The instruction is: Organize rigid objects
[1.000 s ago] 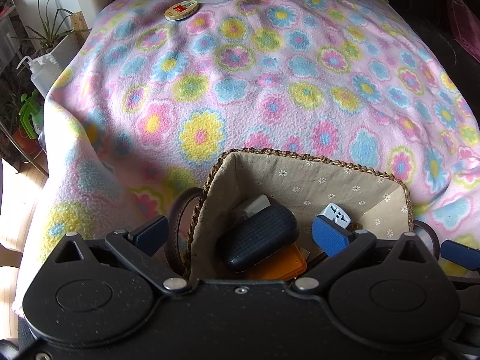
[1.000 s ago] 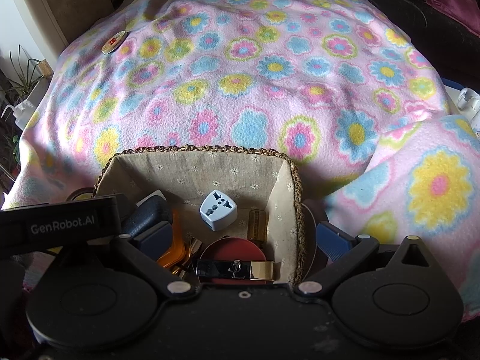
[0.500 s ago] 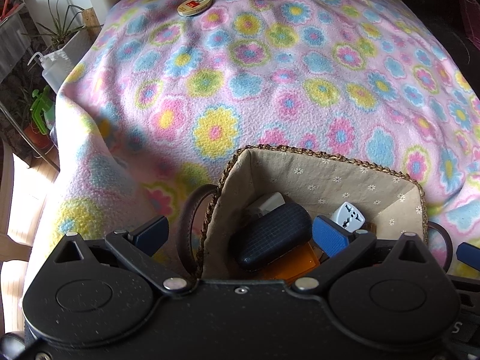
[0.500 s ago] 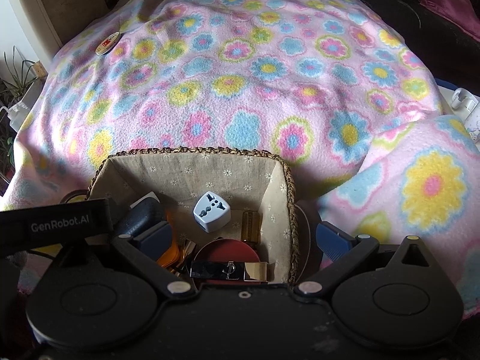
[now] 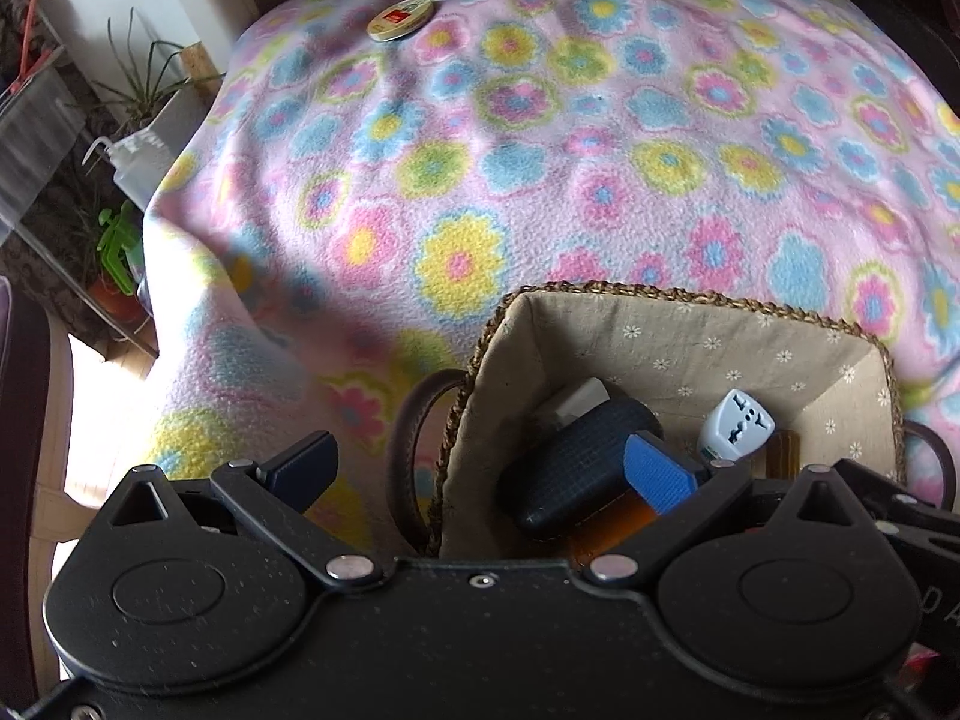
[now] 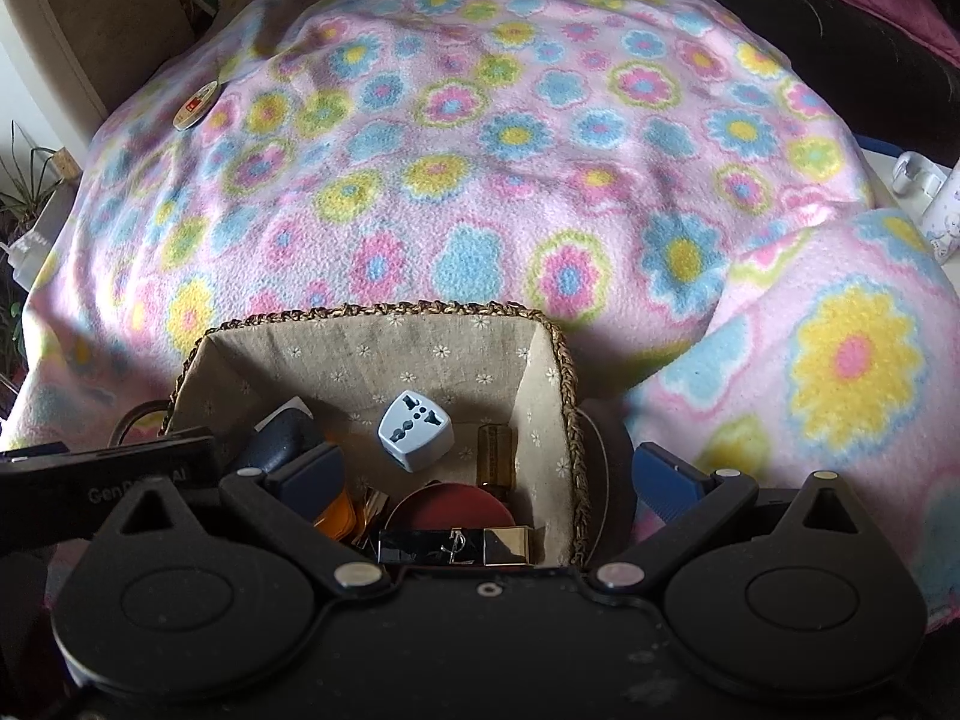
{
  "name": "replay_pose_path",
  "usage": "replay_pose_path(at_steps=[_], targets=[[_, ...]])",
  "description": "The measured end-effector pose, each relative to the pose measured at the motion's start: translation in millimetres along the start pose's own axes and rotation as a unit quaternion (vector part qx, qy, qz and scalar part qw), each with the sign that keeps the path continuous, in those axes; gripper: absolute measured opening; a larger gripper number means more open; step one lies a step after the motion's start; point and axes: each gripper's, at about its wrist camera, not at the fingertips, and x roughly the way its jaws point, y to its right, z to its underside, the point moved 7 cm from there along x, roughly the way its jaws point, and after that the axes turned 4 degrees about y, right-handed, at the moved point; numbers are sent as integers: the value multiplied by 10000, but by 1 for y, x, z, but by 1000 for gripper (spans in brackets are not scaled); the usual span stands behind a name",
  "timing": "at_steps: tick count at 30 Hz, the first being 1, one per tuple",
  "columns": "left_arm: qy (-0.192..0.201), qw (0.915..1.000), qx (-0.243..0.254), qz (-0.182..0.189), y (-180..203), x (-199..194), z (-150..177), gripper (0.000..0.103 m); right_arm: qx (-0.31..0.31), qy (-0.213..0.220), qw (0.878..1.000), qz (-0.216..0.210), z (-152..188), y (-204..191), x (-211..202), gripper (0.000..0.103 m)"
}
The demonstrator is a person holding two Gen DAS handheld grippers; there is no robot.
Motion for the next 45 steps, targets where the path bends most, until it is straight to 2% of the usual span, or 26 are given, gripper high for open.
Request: replay_pose_path(at_steps=[6, 45], targets=[[-95, 9999, -37, 102, 0, 2, 1, 98, 44, -11, 10000, -6, 1, -2, -1, 103], [-182, 9997, -57, 171, 0, 5, 2, 98, 40, -23, 10000, -6, 1, -2, 1, 103]])
